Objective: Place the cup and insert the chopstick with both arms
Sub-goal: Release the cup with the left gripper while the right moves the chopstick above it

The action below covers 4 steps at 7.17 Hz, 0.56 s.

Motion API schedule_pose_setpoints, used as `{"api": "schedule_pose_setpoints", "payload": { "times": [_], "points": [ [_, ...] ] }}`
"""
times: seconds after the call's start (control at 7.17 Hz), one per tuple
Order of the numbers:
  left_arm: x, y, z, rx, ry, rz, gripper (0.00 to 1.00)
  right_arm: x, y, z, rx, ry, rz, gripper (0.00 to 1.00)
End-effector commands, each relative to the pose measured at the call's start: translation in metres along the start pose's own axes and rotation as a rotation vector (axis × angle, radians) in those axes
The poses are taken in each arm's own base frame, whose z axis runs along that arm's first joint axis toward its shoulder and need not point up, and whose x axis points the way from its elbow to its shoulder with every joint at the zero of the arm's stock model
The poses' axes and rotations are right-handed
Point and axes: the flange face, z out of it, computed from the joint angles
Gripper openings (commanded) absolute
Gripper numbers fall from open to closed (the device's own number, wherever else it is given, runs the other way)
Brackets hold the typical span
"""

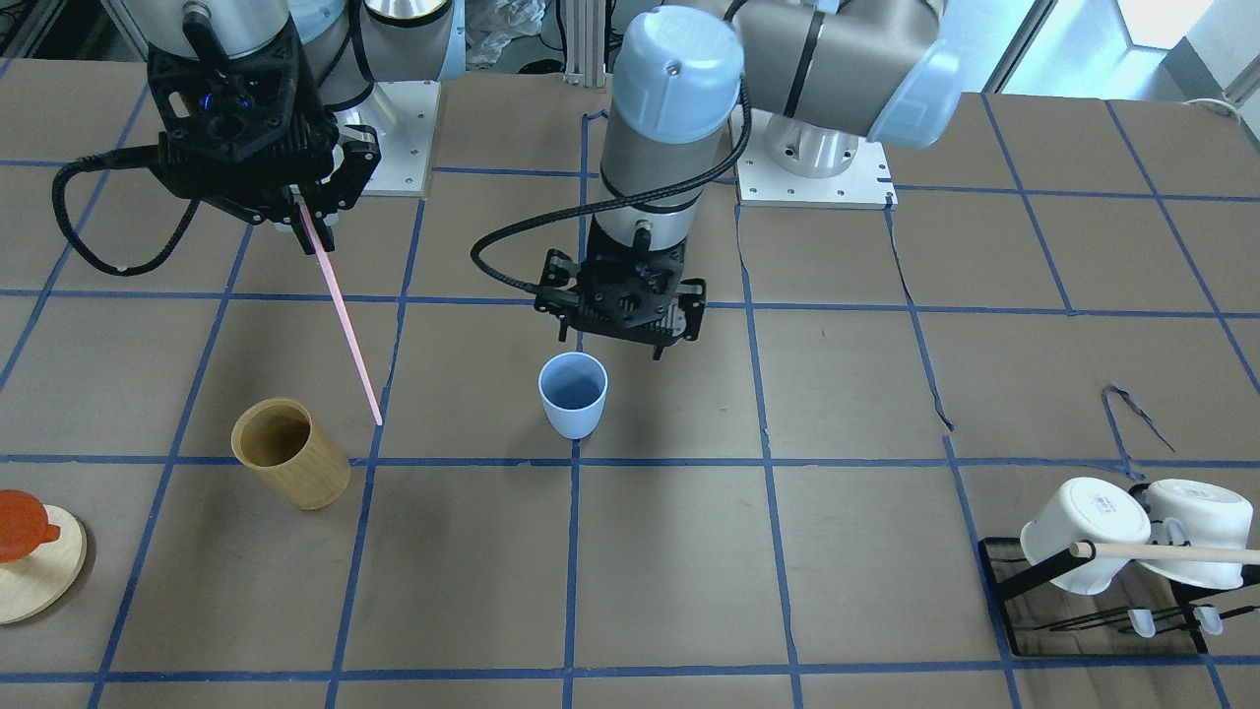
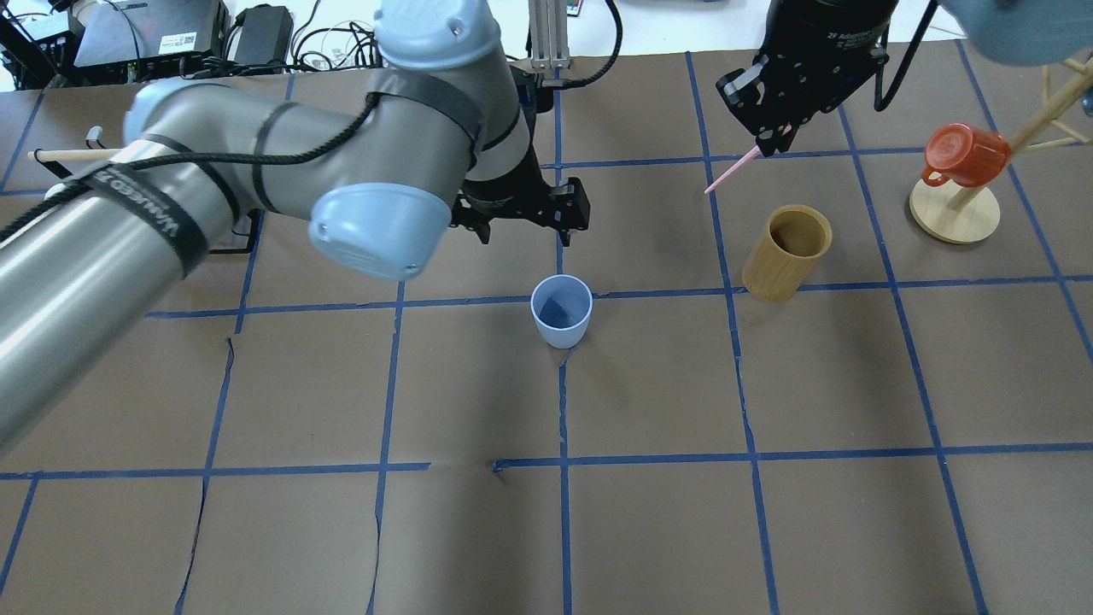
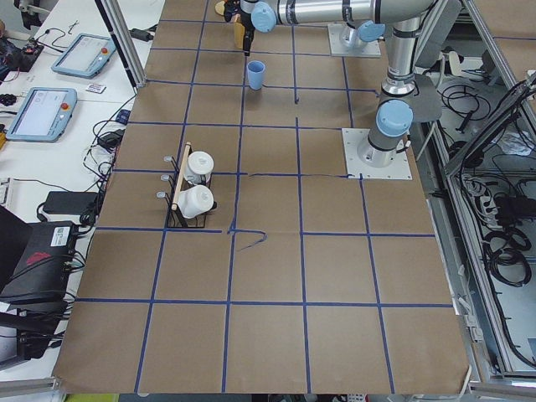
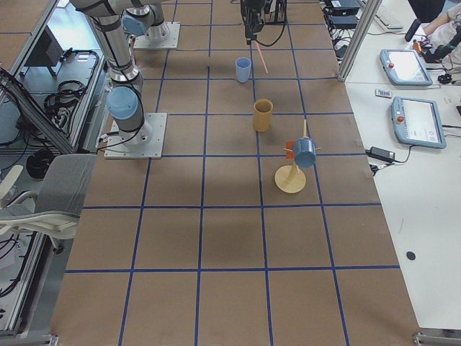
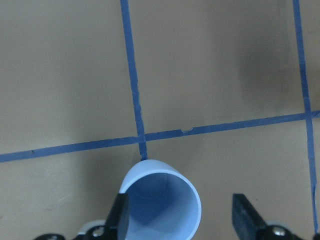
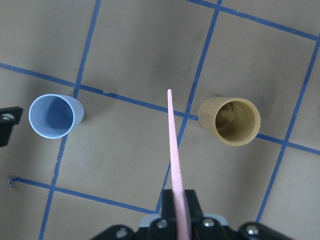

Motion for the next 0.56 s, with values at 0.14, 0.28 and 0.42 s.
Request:
{"api": "schedule_pose_setpoints", "payload": {
  "times": [0.14,0.28,0.42],
  "points": [
    [-0.061,0.042,-0.097,-0.068,-0.028,-0.064,1.0,-0.008,0.002,-0.003,0.005,-0.022,0.009,0.0],
    [-0.087,0.054,-0.11,-0.126,-0.038,-0.121,1.0,-0.021,0.003,-0.003,0.001,-0.056,0.052,0.0],
    [-0.112,0.057,-0.123,-0.125,-0.037,-0.165,1.0,-0.045,0.007,0.002,-0.012,-0.059,0.055,0.0]
  ]
}}
